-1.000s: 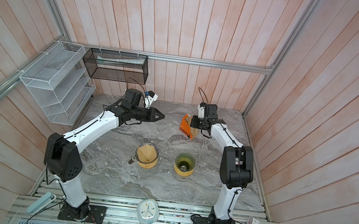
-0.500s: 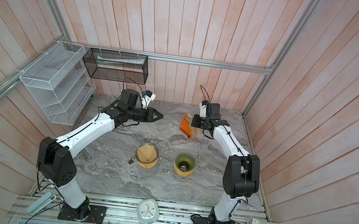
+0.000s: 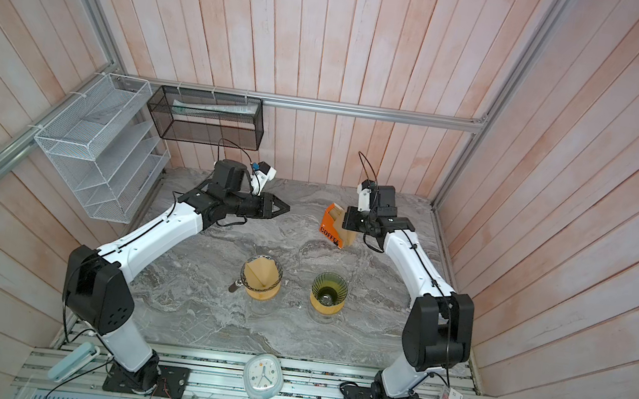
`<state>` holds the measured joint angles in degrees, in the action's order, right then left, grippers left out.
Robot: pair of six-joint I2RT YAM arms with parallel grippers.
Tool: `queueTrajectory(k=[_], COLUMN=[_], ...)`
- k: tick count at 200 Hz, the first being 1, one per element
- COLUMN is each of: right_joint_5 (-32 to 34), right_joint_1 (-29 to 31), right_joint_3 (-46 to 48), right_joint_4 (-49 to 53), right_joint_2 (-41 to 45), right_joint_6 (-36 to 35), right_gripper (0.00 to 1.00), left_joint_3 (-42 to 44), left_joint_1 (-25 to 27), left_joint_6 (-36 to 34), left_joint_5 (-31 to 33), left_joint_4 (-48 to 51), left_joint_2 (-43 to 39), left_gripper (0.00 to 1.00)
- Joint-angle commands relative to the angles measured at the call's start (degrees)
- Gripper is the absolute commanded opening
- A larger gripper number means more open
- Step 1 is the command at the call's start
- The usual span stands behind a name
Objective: Place the coffee filter in the dripper
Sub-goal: 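Pull the paper filter out of the box with the right gripper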
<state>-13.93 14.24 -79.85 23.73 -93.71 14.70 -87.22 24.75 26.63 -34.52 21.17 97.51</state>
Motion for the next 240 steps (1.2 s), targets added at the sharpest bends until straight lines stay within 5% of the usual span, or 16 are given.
queueTrajectory(k=[1,240], right_joint_5=[1.0,6.6], right_joint_1=[0.8,11.3], right_joint_3=[0.6,1.1], right_joint_4=[3.3,28.1], right_joint_2=[2.7,27.8], right_joint_6=[-1.2,0.4], right_gripper=[0.0,0.0], left_joint_3=[1.0,4.7], left_joint_1=[-0.3,2.0], left_joint_6=[-0.3,-2.3], left_joint_5=[0.0,3.5], left_joint_4=[-0.7,1.2], left_joint_2=[-2.1,-7.0], left_gripper=[0.28,0.27])
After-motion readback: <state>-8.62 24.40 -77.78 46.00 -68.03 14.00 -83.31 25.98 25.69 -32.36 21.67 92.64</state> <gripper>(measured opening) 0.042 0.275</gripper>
